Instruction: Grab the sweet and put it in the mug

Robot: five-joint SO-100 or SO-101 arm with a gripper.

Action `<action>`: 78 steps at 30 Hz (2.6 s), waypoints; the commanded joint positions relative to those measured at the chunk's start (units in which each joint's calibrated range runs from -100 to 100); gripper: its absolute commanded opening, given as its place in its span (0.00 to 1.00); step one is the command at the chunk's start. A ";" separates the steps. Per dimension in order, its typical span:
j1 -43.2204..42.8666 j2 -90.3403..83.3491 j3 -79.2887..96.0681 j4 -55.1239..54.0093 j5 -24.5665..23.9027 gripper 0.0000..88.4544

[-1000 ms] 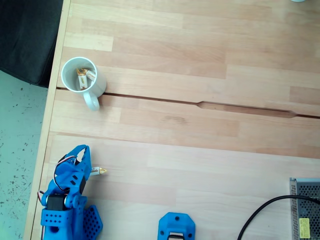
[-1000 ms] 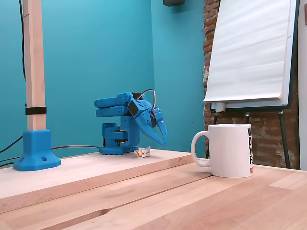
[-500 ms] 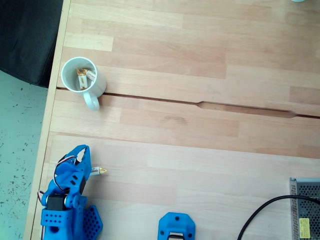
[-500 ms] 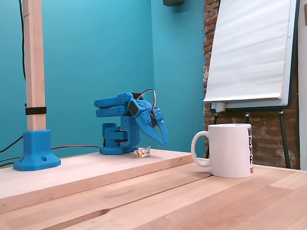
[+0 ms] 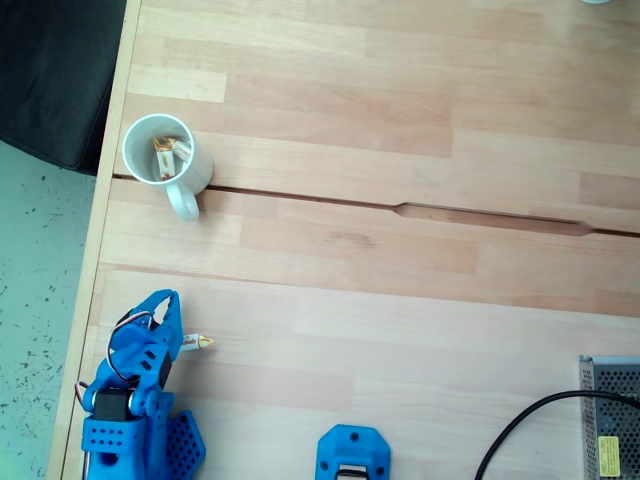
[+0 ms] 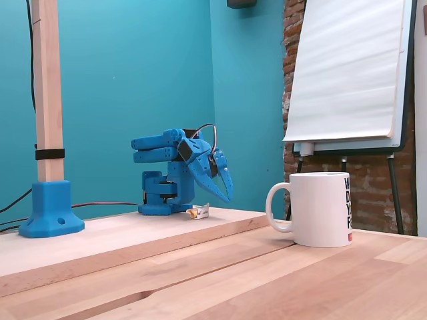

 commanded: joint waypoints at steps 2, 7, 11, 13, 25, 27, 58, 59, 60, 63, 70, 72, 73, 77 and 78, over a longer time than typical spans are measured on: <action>0.09 -0.50 0.90 0.04 0.10 0.00; 0.09 -0.50 0.90 0.04 0.10 0.00; 0.09 -0.50 0.90 0.04 0.10 0.00; 0.09 -0.50 0.90 0.04 0.10 0.00; 0.09 -0.50 0.90 0.04 0.10 0.00; 0.09 -0.50 0.90 0.04 0.10 0.00; 0.09 -0.50 0.90 0.04 0.10 0.00; 0.09 -0.50 0.90 0.04 0.10 0.00; 0.09 -0.50 0.90 0.04 0.10 0.00; 0.17 -0.50 0.90 0.04 0.10 0.00; -0.56 -0.24 -0.62 0.04 0.15 0.00; -0.56 0.19 -4.37 0.12 0.05 0.00; -0.56 0.79 -6.86 0.20 -0.34 0.00; -0.63 11.20 -21.41 2.86 -0.54 0.00; -0.63 15.16 -25.69 4.63 -0.54 0.00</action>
